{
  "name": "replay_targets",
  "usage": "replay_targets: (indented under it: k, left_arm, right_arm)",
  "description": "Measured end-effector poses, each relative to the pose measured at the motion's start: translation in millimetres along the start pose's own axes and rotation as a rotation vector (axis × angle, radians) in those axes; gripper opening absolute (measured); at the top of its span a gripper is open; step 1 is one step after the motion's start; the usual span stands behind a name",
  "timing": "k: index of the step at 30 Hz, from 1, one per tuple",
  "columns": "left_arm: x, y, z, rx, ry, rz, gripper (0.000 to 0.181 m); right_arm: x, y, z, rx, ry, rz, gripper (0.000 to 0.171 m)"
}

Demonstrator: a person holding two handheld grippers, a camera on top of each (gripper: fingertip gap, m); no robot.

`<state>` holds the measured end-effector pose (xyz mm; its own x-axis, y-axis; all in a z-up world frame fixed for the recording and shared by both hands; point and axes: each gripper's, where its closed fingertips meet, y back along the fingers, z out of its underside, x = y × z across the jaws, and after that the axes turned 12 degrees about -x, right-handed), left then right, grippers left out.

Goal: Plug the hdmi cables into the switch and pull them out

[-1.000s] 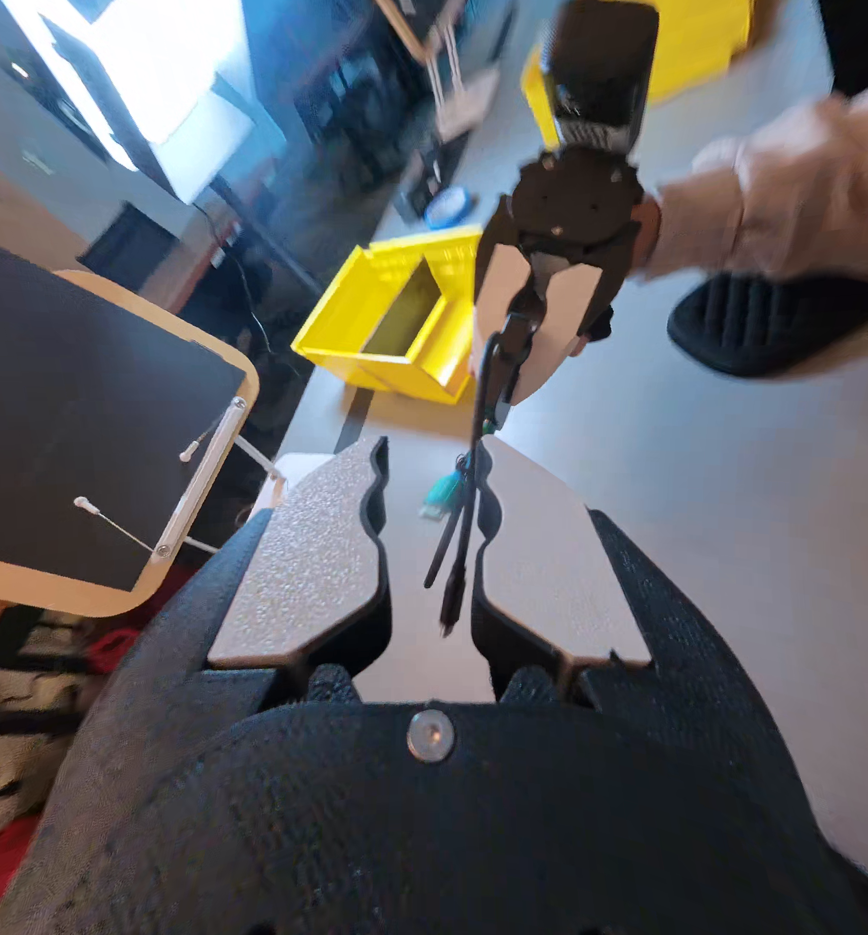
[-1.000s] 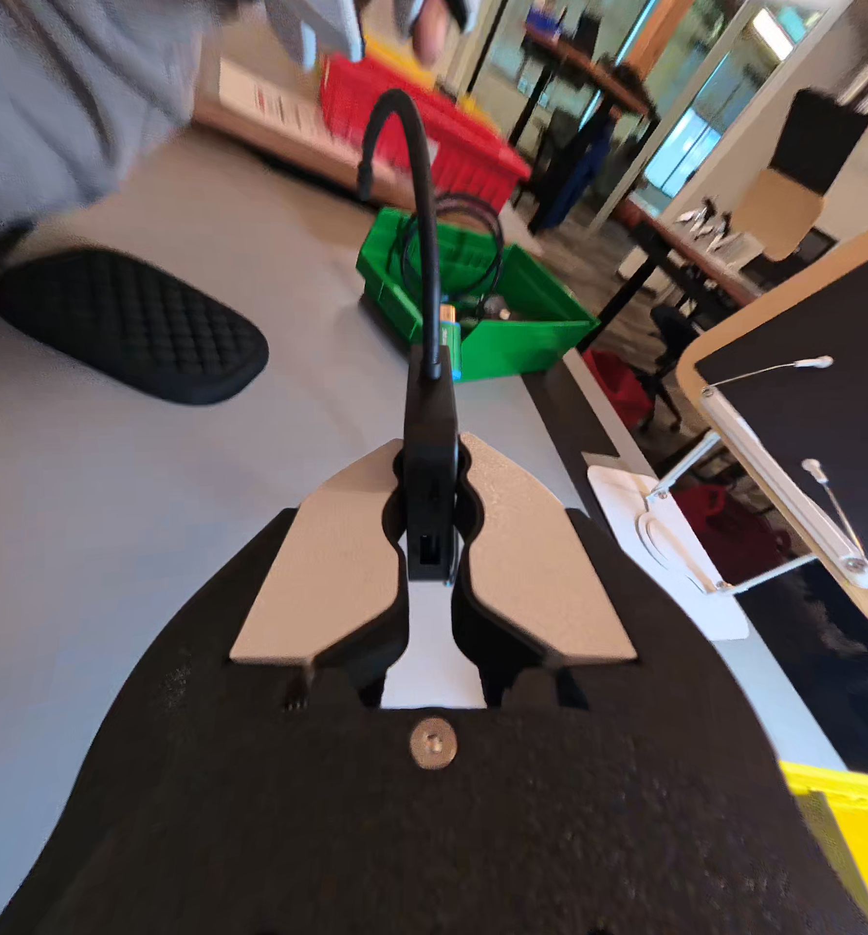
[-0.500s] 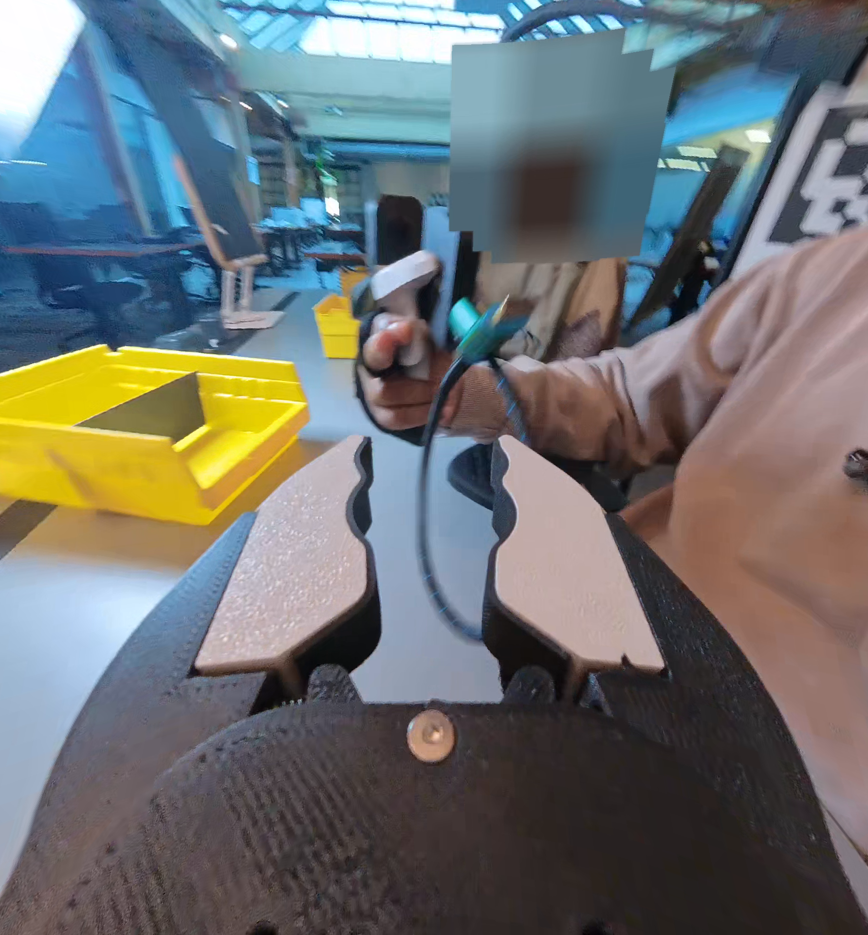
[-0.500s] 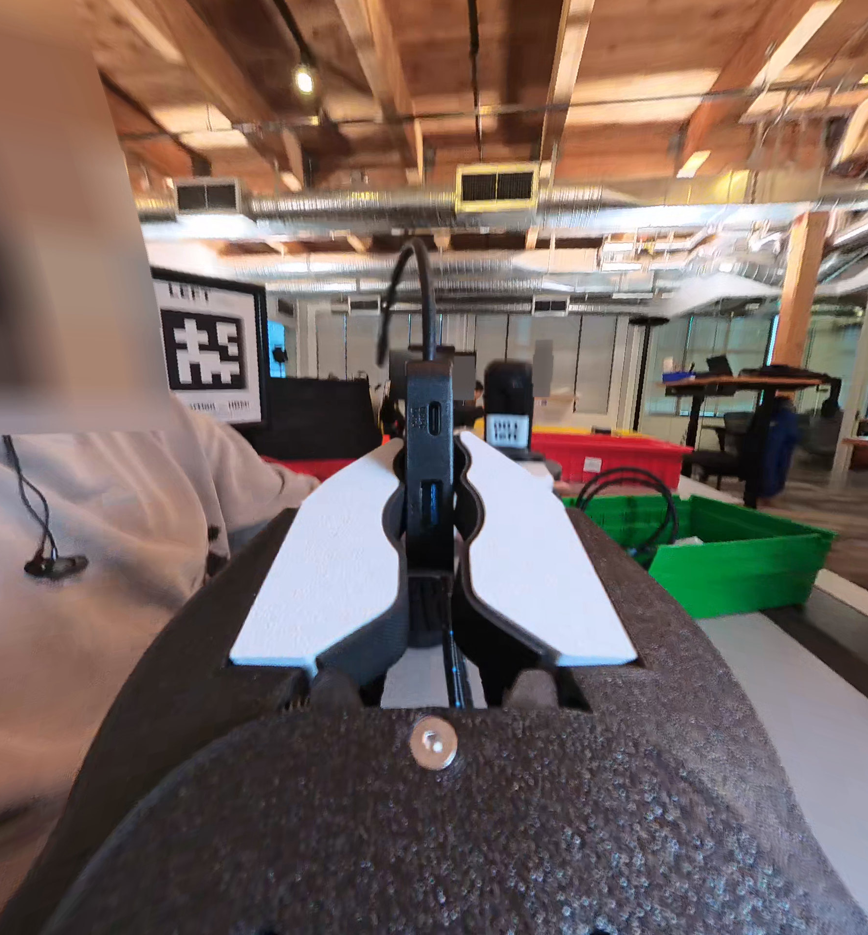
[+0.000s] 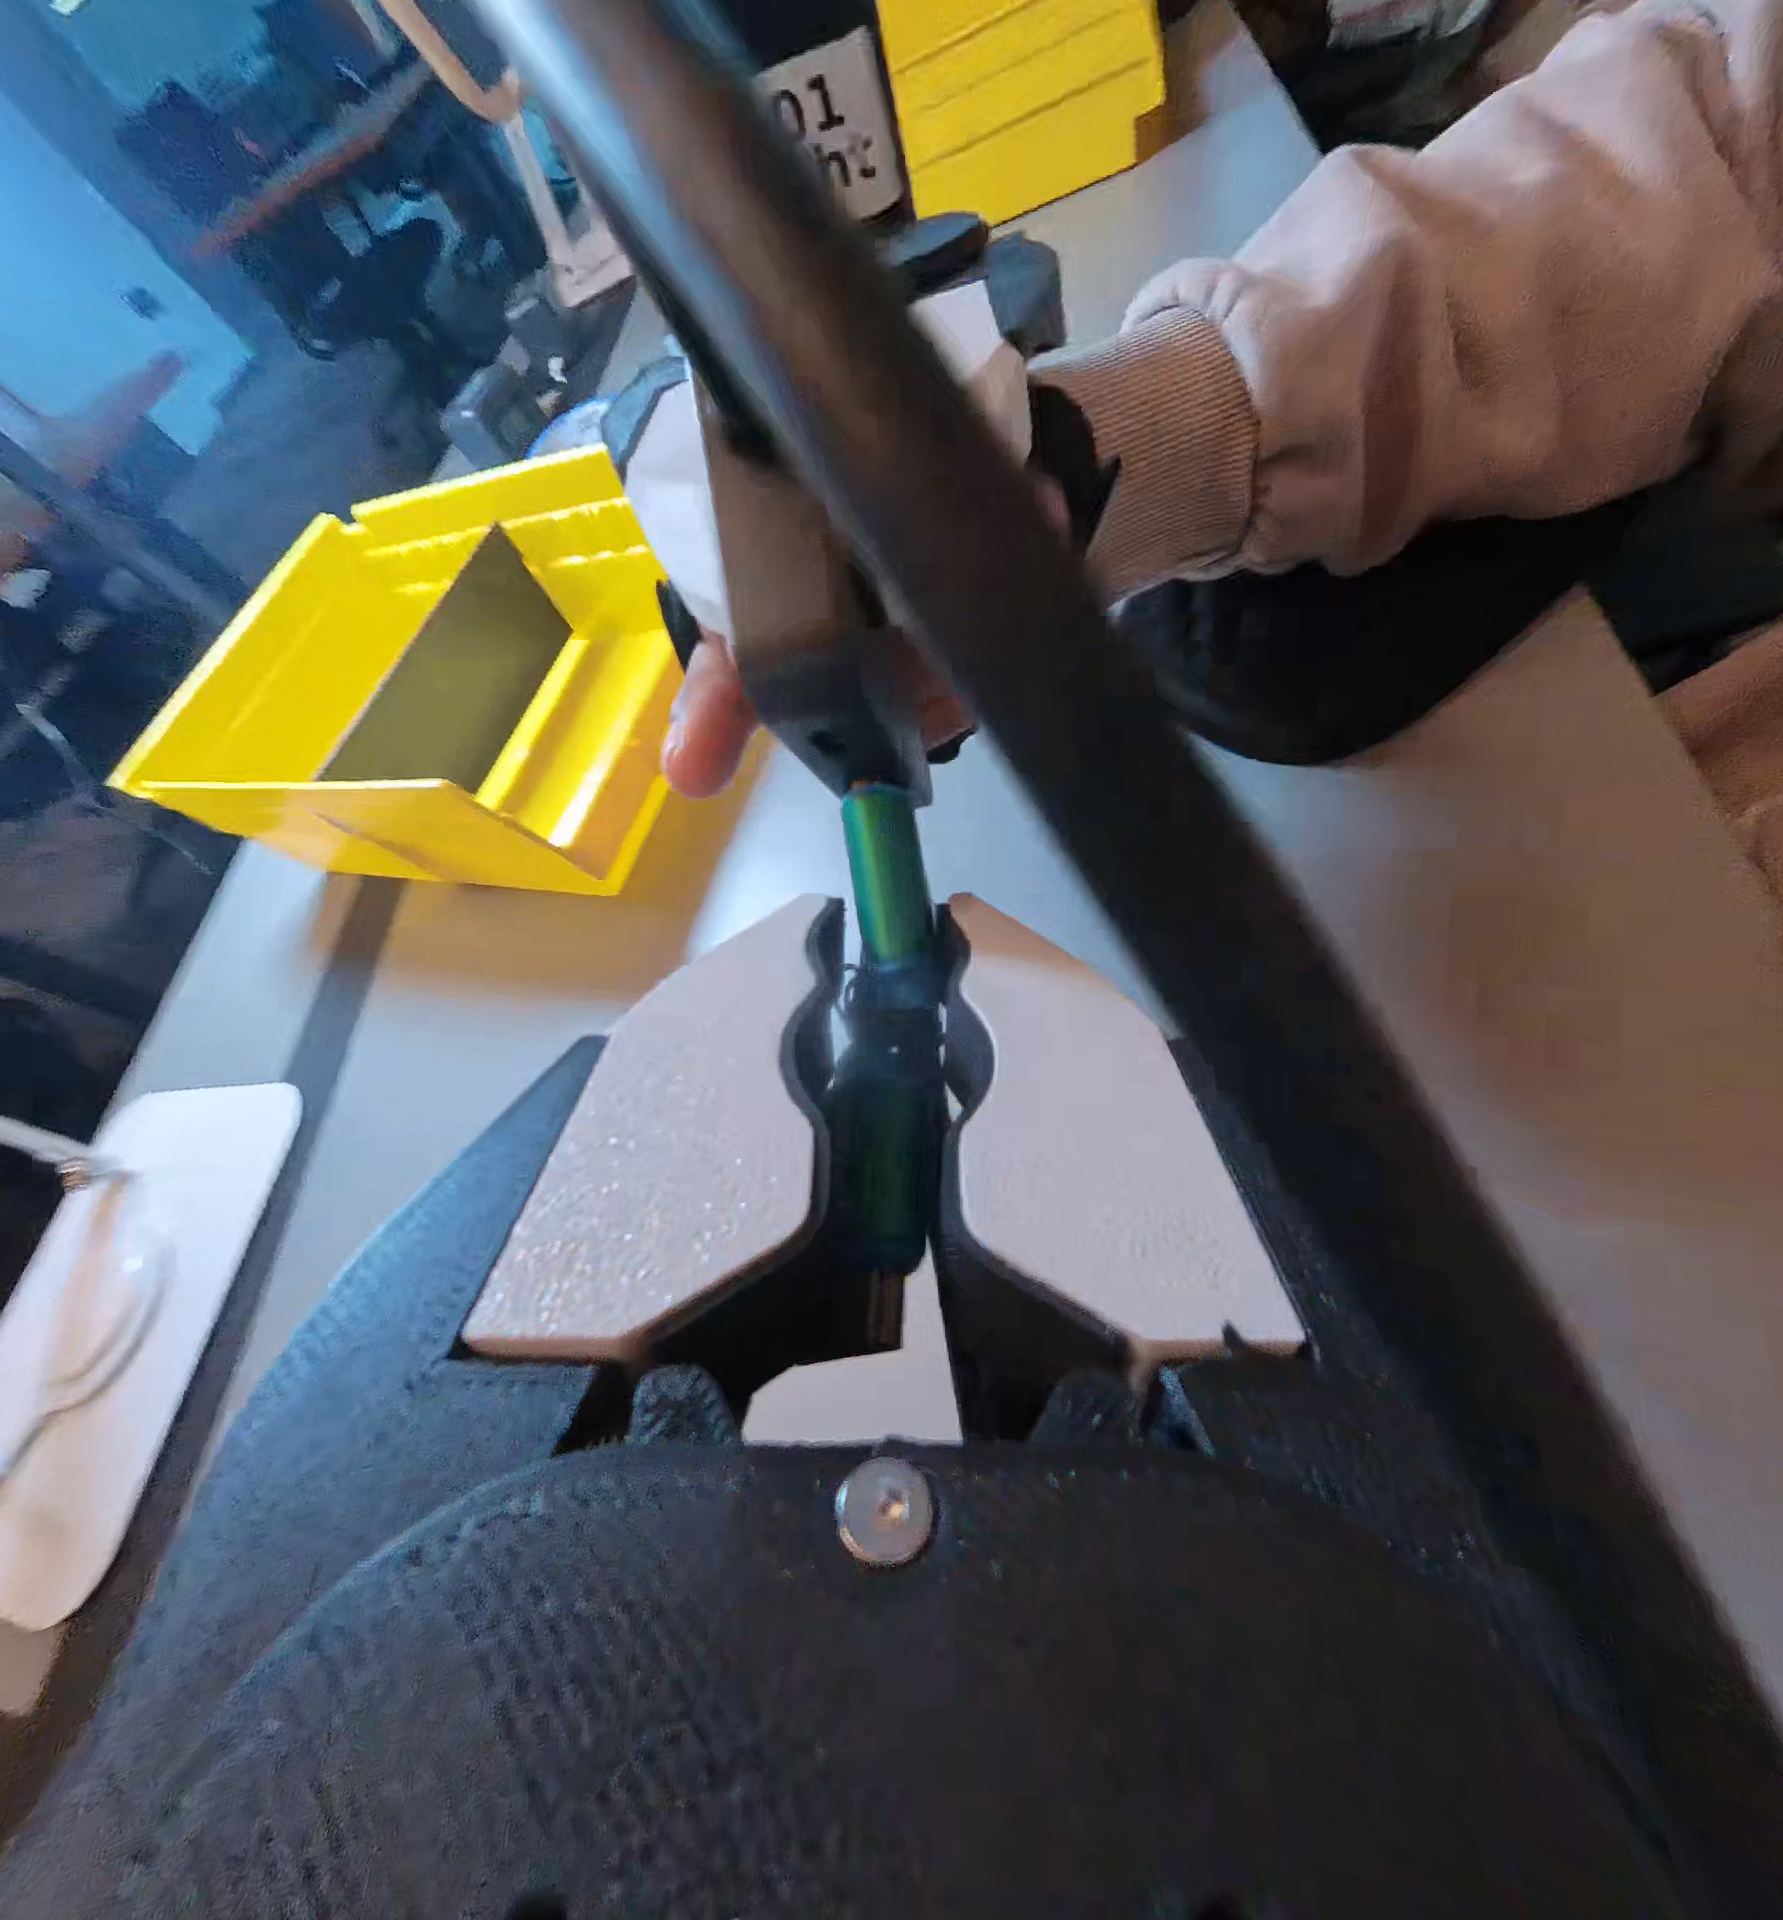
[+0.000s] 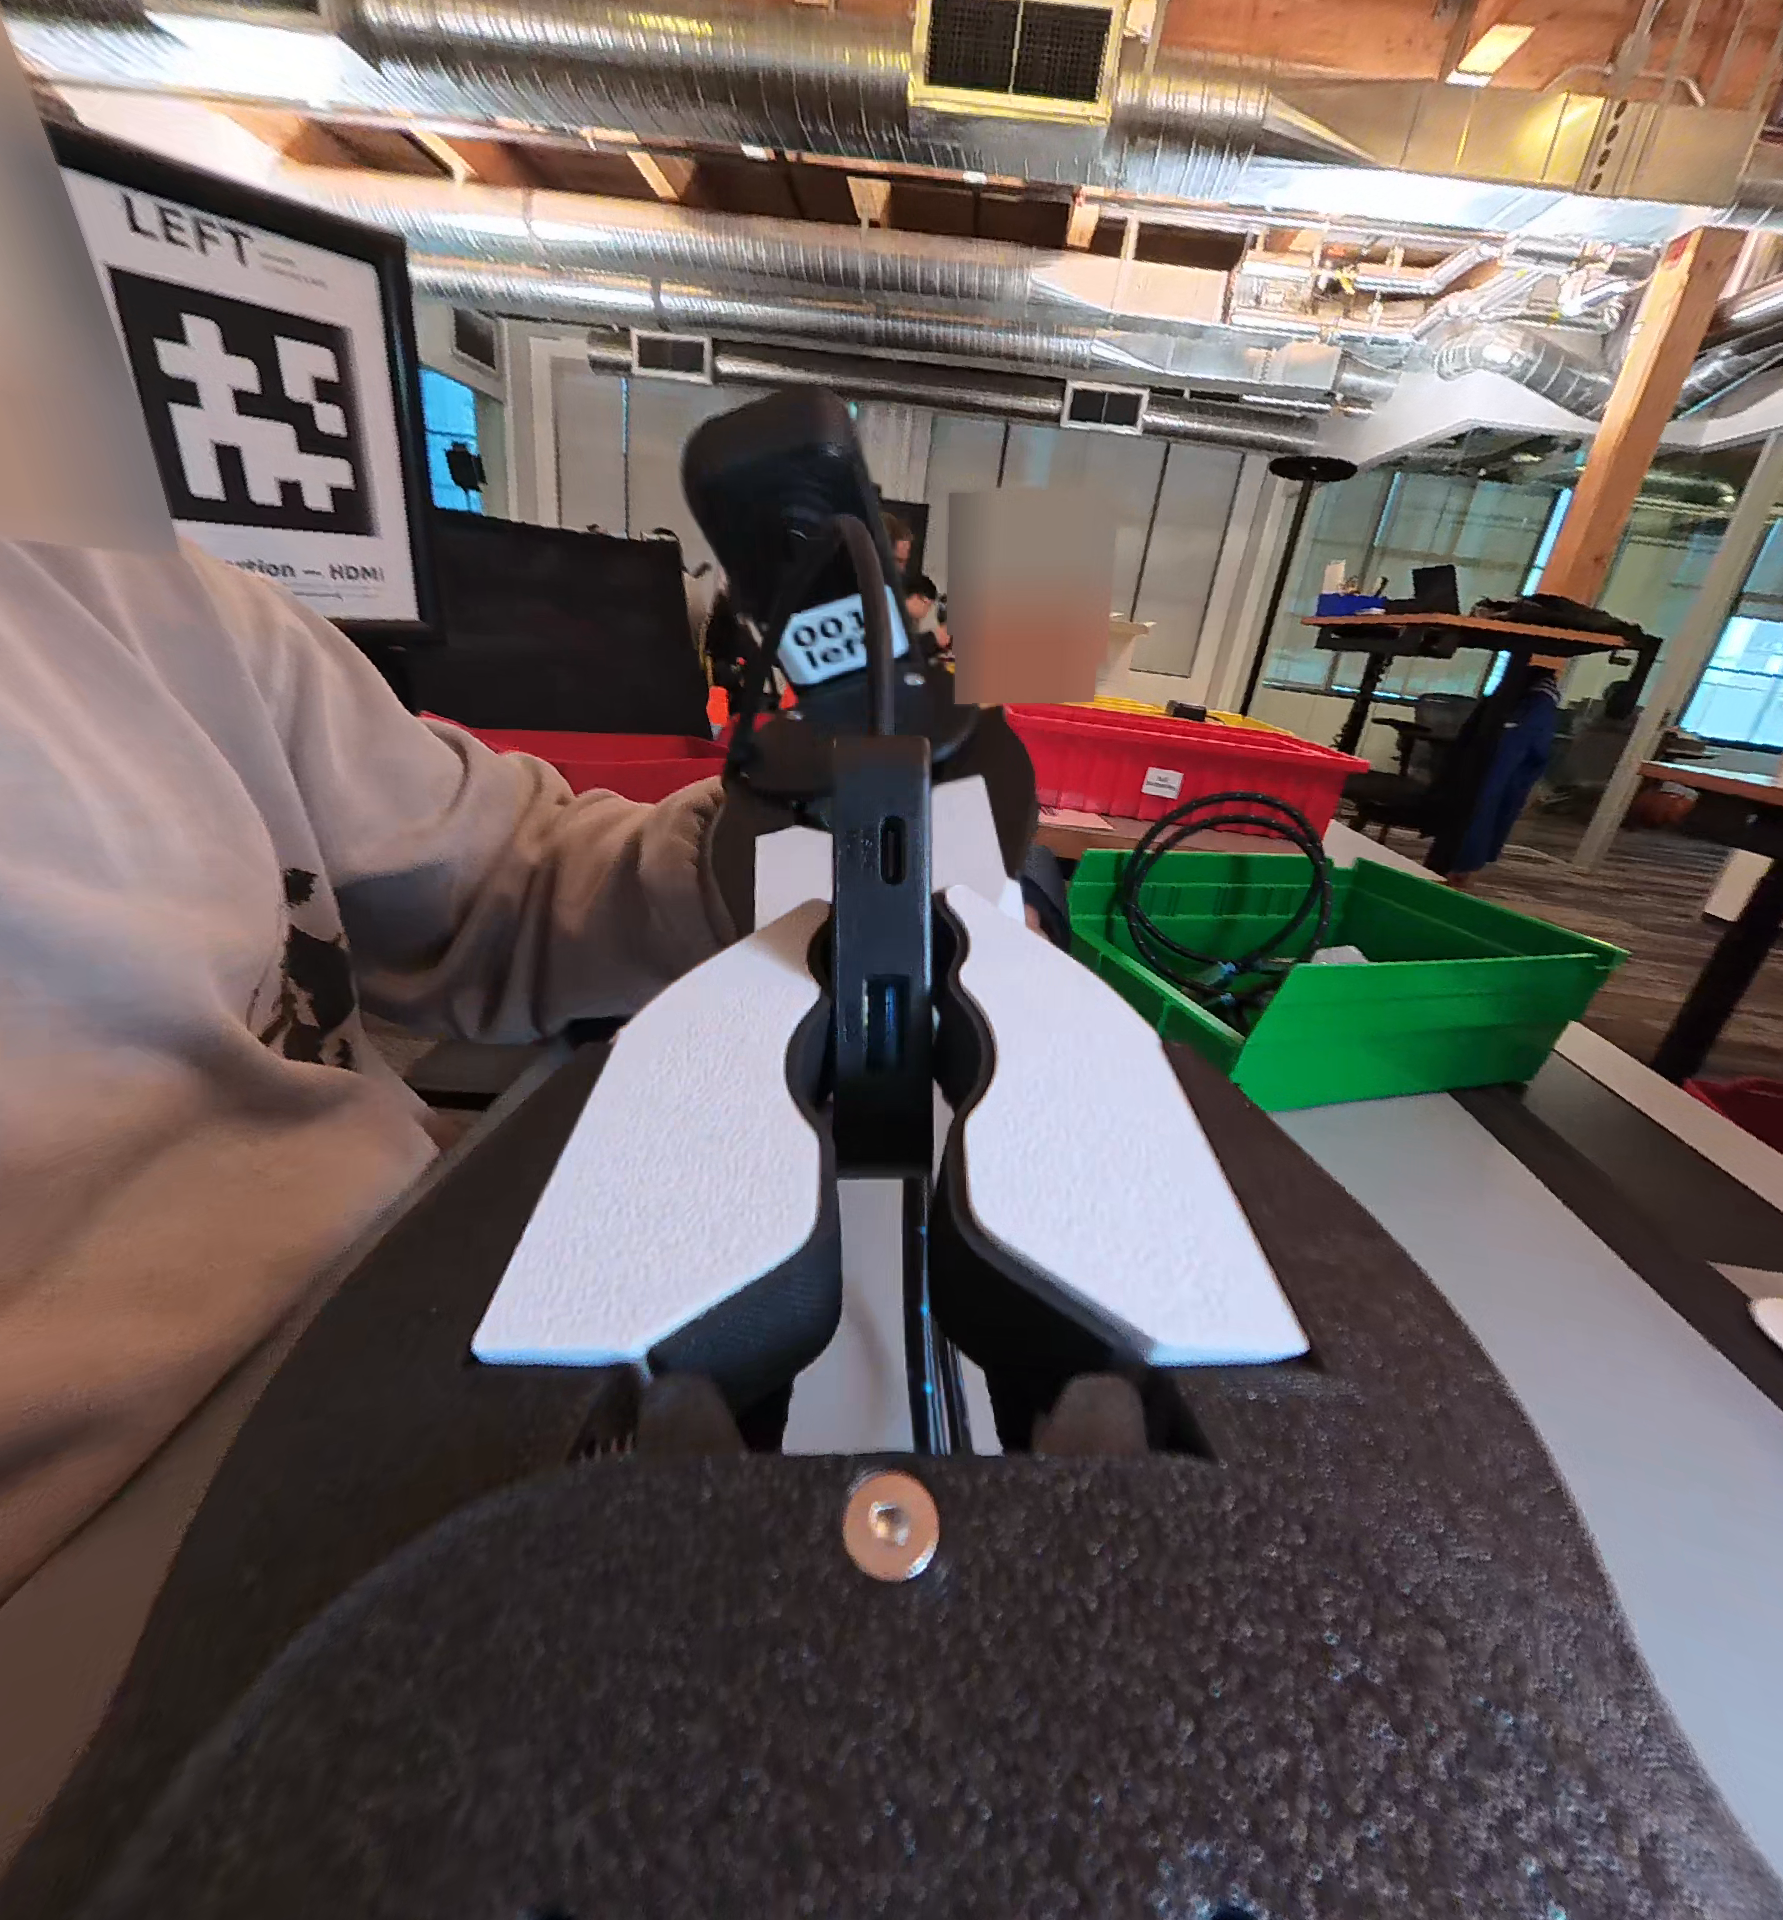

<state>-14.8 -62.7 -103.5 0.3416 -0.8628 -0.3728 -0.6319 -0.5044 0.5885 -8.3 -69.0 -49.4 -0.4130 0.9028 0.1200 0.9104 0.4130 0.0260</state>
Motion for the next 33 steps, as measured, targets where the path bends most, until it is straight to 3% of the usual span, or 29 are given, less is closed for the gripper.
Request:
replay_targets:
  k: [5, 9, 11, 12, 14, 16, 18, 21, 25, 29, 31, 33]
  left_arm:
    - [-18.0, 3.2, 7.6, -0.027, 0.019, -0.103, 0.021]
    - [-81.9, 33.6, 30.4, 0.042, 0.288, -0.403, 0.044]
    - [-98.6, 46.6, 44.4, 0.144, 0.518, -0.424, 0.046]
    - [-95.2, 45.3, 44.8, 0.229, 0.639, -0.343, 0.044]
    - [-68.4, 33.7, 24.1, 0.476, 0.917, 0.025, 0.043]
    - [-46.0, 23.4, 1.4, 0.660, 1.123, 0.330, 0.059]
    - [-38.8, 10.5, -10.2, 0.684, 1.132, 0.296, 0.069]
    - [-54.9, 8.8, -22.1, 0.711, 1.132, 0.172, 0.069]
    - [-77.8, 2.5, -6.9, 0.730, 1.238, 0.136, 0.039]
    - [-80.9, -0.4, 3.7, 0.688, 1.200, 0.134, 0.035]
    - [-89.1, 6.6, 12.8, 0.658, 1.134, 0.090, 0.020]
    - [-94.2, 17.1, 20.8, 0.574, 0.961, 0.035, 0.014]
  right_arm:
    - [13.5, 1.9, 5.1, -0.102, 0.064, 0.150, 0.014]
    - [44.9, 14.8, -8.5, -0.188, 0.282, 0.585, 0.014]
    - [59.7, 28.7, -18.6, -0.226, 0.392, 0.817, 0.015]
    - [64.4, 34.1, -22.5, -0.254, 0.456, 0.911, 0.014]
    - [72.0, 36.3, -21.6, -0.374, 0.633, 1.044, 0.014]
    - [79.1, 31.6, -11.8, -0.497, 0.794, 1.119, 0.014]
    - [84.2, 20.9, 4.1, -0.621, 0.929, 1.147, 0.015]
    - [85.5, 1.4, 23.4, -0.743, 1.090, 1.146, 0.014]
    - [83.2, -14.1, 35.4, -0.808, 1.190, 1.154, 0.014]
    - [87.6, -16.6, 48.2, -0.872, 1.139, 1.148, 0.020]
    - [86.3, -22.5, 61.4, -0.920, 1.036, 1.064, 0.043]
    - [73.8, -30.2, 67.9, -0.899, 0.885, 0.920, 0.043]
